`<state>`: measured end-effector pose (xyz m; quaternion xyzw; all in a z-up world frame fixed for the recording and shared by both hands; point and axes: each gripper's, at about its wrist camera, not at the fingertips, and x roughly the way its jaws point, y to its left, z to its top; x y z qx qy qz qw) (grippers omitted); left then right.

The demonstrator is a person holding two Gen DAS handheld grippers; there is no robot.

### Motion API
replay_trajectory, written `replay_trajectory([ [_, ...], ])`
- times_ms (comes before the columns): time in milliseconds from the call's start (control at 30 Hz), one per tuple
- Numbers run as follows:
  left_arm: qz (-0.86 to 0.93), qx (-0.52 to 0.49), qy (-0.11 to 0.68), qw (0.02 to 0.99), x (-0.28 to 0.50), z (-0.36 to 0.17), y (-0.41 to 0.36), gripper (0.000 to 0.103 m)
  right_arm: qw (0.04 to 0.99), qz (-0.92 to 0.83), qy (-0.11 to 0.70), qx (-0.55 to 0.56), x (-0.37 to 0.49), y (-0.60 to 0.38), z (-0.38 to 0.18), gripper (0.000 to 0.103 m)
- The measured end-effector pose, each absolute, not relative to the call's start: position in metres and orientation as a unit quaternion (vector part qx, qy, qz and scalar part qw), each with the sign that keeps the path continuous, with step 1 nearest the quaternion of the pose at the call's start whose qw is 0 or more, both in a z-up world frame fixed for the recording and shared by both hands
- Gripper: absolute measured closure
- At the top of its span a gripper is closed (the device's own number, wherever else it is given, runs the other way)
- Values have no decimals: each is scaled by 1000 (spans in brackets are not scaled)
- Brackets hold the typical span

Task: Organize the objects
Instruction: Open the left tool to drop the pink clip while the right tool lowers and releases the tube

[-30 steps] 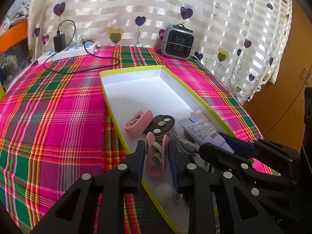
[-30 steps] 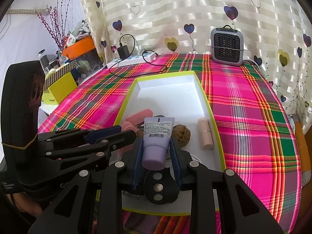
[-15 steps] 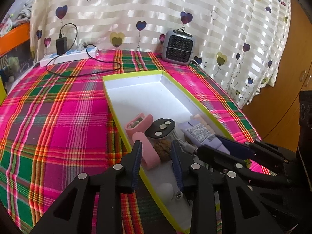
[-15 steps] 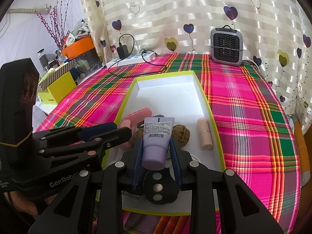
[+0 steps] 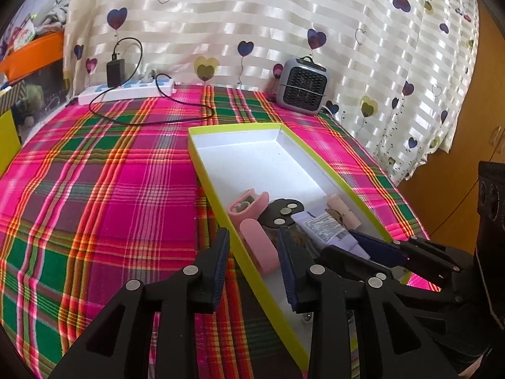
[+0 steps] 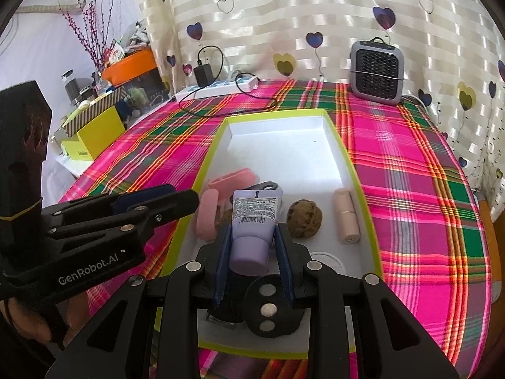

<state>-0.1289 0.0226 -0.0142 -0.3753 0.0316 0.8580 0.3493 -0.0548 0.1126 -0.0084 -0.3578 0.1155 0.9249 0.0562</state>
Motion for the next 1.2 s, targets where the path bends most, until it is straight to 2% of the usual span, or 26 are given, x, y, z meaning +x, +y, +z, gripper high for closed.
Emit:
replay_trajectory([
  [1200, 864, -358, 46, 351, -115, -4, 11, 74, 84, 924, 91, -362, -42, 104, 2, 73],
])
